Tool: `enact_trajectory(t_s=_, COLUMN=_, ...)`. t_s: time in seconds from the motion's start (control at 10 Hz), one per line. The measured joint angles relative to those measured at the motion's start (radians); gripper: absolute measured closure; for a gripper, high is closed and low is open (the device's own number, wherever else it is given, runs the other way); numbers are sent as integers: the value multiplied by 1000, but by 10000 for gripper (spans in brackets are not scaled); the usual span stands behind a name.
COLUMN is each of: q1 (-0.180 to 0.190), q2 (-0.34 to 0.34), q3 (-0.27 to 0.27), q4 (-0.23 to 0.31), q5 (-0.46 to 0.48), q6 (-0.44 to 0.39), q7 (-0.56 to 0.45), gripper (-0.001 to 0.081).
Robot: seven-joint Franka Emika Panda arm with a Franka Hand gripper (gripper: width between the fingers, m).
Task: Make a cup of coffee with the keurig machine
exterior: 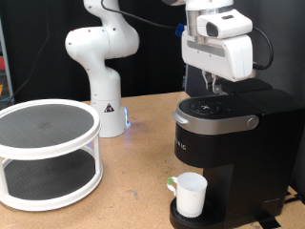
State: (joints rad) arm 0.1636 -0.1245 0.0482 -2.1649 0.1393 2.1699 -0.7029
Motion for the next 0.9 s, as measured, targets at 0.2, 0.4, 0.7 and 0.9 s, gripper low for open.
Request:
enact_trajectory(t_s=0.2, q1=-5, q2=0, q3=-1, q4=-10, q5=0, q6=5, q7=0, gripper=802)
enact_trajectory(t_s=0.4, q1=-10, q2=0, q3=-1, q4=-21, q5=-10, q6=5, q7=0, gripper=805)
enact_trajectory(t_s=0.7, q1=-13, q2=10, q3=-1, q4=-39, q5=-38, q6=13, q7=5, gripper=805)
enact_trajectory(t_s=0.9, q1=-13, q2=26, q3=-1, q4=-47, q5=-40, q6=47, q7=7, gripper=805)
